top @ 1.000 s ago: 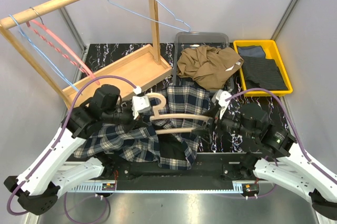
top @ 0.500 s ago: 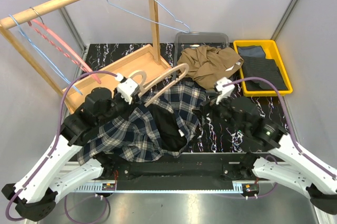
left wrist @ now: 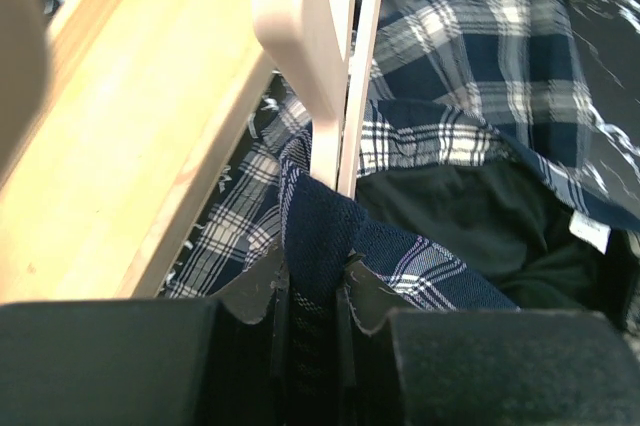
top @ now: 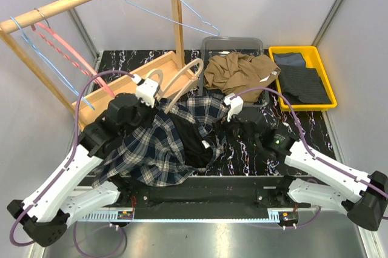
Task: Place the skirt on the hanger
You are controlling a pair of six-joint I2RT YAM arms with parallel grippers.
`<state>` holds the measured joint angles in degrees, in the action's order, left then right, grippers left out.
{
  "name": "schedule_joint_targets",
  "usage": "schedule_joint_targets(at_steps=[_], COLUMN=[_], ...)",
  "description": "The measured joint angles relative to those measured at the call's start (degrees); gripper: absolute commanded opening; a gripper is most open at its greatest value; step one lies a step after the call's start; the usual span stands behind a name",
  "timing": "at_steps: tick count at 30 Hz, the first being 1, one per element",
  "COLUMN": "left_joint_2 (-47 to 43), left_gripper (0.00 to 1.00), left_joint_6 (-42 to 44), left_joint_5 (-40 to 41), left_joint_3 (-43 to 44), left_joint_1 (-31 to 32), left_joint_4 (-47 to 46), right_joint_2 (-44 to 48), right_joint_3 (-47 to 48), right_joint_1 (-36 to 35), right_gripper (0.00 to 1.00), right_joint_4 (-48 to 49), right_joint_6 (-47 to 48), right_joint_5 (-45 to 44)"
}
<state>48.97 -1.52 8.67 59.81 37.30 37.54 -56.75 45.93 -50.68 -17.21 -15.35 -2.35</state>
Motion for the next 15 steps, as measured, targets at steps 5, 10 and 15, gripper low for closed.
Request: schedule_joint_targets(at_steps=[5, 10, 15], left_joint_2=[2.25, 2.8, 2.6], left_gripper=[0.0, 0.0, 0.0], left_joint_6=[-2.01, -2.95, -3.02], left_joint_5=[4.0, 6.05, 6.56], left_joint_3=[1.46, 1.86, 2.21], left_joint_1=[0.0, 0.0, 0.0], left_joint_4=[-0.81, -1.68, -1.7], right_joint_2=[-1.42, -5.38, -5.84], right_joint_3=[0.0, -0.02, -0.83], right_joint_1=[-1.07, -2.34, -2.58], right_gripper=[0.84, 0.61, 0.02], right_joint_4=[0.5, 0.2, -1.64], right_joint_6=[-0.13, -0.55, -3.06], right_joint_5=[2.89, 3.93, -1.33])
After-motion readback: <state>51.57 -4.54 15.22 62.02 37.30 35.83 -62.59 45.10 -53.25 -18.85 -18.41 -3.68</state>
